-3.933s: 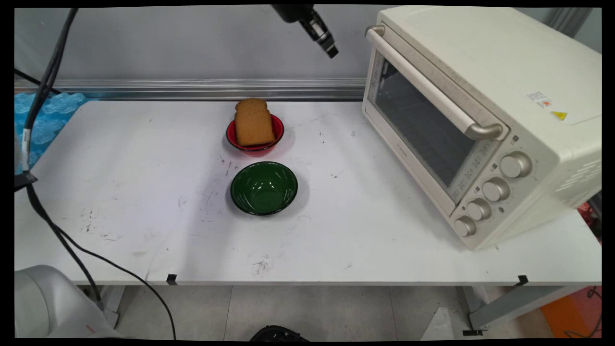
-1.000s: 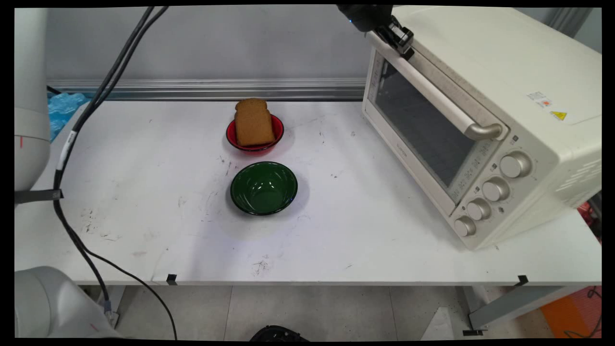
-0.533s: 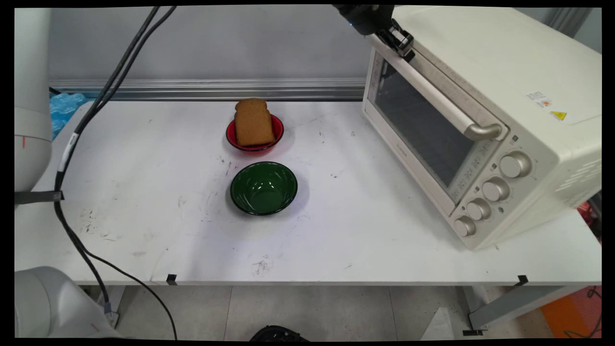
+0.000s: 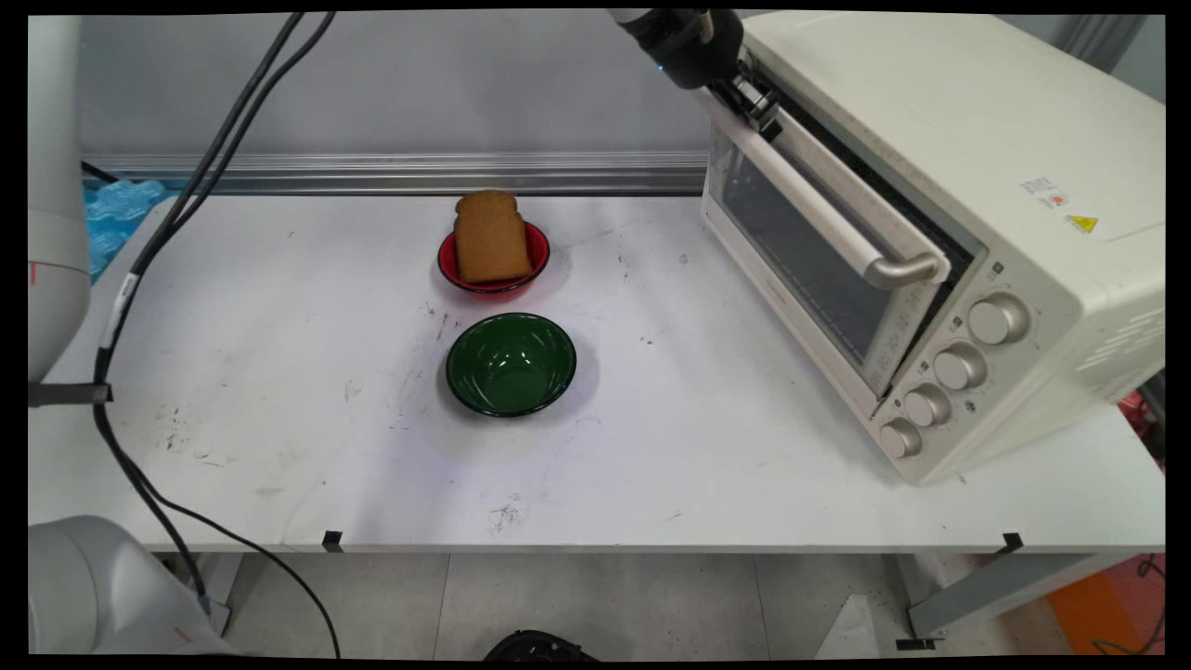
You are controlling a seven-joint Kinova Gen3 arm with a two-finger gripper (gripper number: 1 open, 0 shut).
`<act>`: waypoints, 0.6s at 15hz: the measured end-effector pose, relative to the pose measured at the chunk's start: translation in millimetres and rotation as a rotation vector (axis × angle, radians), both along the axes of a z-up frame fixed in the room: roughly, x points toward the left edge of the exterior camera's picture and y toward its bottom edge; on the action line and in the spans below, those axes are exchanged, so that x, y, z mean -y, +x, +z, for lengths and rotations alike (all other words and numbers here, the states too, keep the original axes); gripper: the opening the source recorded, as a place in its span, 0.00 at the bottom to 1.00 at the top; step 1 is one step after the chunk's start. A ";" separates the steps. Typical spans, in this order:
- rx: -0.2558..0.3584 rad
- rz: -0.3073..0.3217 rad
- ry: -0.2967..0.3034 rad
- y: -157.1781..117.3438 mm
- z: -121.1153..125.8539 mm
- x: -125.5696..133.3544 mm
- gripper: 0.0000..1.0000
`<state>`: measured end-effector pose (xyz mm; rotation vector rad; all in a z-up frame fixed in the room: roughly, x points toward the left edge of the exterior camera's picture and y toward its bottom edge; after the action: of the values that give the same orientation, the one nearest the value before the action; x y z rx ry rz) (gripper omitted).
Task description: Open the oven
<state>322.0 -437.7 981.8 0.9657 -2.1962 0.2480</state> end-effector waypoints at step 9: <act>0.044 0.004 0.079 16.1 -9.4 -33.1 0.00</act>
<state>338.1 -404.6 972.4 1.0168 -2.2594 0.1873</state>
